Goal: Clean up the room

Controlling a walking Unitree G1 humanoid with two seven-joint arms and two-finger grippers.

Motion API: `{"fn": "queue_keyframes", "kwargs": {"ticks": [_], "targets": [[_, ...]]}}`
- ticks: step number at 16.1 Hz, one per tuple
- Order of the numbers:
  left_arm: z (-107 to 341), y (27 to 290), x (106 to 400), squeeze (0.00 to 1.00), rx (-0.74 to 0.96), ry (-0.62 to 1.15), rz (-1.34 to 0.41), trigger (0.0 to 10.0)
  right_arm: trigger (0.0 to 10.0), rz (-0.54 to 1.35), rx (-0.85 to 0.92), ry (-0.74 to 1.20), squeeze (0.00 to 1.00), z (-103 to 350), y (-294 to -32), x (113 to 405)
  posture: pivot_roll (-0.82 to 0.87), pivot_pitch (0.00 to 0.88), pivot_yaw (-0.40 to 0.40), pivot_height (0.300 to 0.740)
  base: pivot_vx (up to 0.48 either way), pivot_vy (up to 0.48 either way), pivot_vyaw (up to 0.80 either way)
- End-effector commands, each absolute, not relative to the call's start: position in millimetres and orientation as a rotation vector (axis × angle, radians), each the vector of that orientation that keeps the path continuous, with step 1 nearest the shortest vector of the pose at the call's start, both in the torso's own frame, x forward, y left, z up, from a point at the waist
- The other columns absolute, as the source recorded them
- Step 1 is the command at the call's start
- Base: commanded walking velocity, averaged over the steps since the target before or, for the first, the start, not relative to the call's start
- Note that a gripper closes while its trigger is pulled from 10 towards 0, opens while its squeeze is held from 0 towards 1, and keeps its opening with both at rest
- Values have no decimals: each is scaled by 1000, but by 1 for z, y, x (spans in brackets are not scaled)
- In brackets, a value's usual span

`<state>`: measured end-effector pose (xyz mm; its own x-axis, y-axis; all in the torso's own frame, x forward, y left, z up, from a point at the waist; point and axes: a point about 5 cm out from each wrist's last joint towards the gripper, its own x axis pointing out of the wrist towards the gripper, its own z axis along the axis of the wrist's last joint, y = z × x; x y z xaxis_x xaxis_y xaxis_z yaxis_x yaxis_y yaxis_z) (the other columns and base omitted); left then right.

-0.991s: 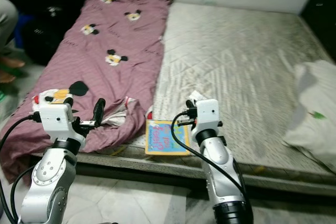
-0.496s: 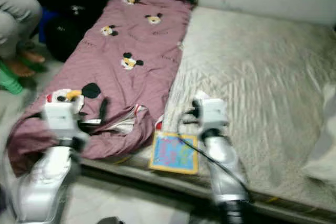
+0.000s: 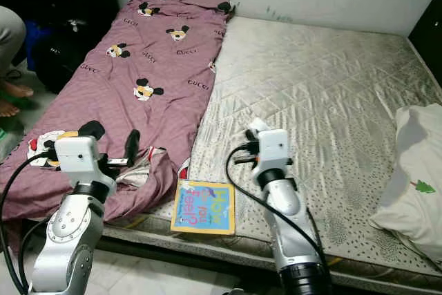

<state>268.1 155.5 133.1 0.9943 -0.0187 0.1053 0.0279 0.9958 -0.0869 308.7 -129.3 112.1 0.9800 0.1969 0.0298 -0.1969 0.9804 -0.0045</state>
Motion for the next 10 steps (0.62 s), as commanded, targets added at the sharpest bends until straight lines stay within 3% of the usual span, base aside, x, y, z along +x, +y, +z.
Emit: {"fn": "queue_keyframes", "kwargs": {"ticks": [1, 2, 6, 10], "targets": [[132, 156, 269, 0, -79, -102, -18, 10000, 10000, 196, -3, -18, 0, 110, -130, 309, 24, 103, -19, 740, 0, 0, -525], [132, 155, 269, 0, -84, -102, -25, 10000, 10000, 197, -4, -18, 0, 110, -130, 309, 24, 103, -19, 740, 0, 0, -644], [131, 154, 270, 0, -115, -88, -34, 10000, 10000, 200, -6, -19, 0, 110, -130, 309, 23, 97, -20, 740, 0, 480, -559], [129, 157, 271, 0, -153, -66, -6, 10000, 10000, 202, -6, -18, 0, 110, -129, 310, 20, 99, -20, 740, 0, 480, 0]]}}
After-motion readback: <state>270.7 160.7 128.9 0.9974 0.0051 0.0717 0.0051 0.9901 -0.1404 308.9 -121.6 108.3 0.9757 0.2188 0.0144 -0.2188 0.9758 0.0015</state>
